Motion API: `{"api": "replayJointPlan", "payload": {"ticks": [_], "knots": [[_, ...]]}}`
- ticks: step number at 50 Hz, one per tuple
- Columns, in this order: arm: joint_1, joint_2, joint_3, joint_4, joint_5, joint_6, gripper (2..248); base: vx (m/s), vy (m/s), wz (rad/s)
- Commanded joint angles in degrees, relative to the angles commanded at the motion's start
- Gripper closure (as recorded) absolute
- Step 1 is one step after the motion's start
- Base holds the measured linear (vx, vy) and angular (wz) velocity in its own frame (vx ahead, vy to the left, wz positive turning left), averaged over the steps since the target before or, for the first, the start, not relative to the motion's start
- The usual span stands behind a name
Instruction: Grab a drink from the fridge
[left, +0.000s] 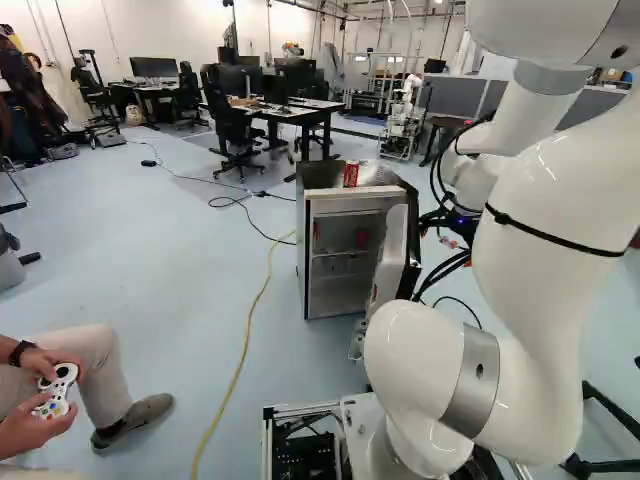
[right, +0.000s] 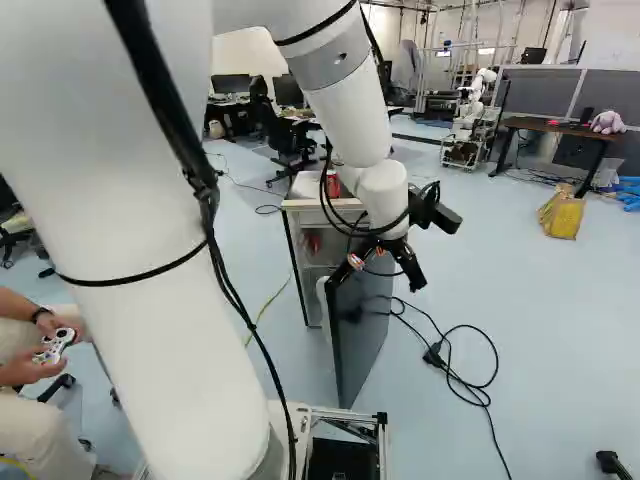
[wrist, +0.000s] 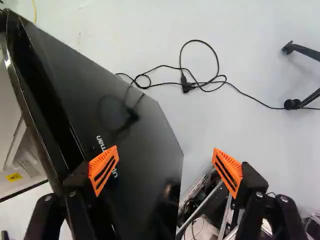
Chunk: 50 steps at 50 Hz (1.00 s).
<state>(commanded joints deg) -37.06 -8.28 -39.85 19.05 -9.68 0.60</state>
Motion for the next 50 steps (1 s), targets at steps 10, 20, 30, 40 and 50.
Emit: {"api": "replayJointPlan", "payload": {"ticks": [10, 20, 30, 40, 50], "knots": [[1.2, 0.9, 1.0, 0.0, 0.0, 0.0, 3, 0.000, 0.000, 0.000], [2.4, 1.8, 2.0, 0.0, 0.0, 0.0, 3, 0.000, 0.000, 0.000], [3.7, 2.7, 3.0, 0.0, 0.0, 0.0, 3, 0.000, 0.000, 0.000], [5.0, 3.5, 4.0, 0.0, 0.0, 0.0, 3, 0.000, 0.000, 0.000], [6.4, 4.3, 4.8, 0.0, 0.0, 0.0, 3, 0.000, 0.000, 0.000]]}}
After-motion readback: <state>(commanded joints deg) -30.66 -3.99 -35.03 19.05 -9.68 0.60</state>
